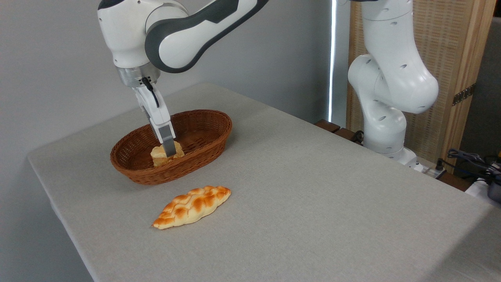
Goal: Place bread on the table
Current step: 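Lower the gripper into the basket and close on the bread piece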
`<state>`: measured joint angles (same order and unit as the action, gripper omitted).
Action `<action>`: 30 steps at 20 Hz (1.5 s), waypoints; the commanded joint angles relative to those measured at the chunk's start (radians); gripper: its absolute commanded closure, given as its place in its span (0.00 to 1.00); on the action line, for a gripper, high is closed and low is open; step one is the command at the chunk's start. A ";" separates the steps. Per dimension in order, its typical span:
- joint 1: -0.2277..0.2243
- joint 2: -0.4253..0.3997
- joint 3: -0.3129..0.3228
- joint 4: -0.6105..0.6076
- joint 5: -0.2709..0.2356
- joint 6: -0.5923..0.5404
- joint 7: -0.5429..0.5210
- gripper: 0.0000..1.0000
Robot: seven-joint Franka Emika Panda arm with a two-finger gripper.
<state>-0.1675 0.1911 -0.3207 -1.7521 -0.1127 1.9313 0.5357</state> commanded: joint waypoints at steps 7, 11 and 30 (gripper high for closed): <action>-0.017 0.025 0.003 -0.006 0.071 0.032 -0.006 0.00; -0.018 0.039 0.002 -0.007 0.091 0.032 -0.005 0.00; -0.060 0.048 0.002 -0.006 0.091 0.026 -0.016 0.59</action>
<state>-0.2210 0.2397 -0.3226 -1.7544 -0.0373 1.9479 0.5356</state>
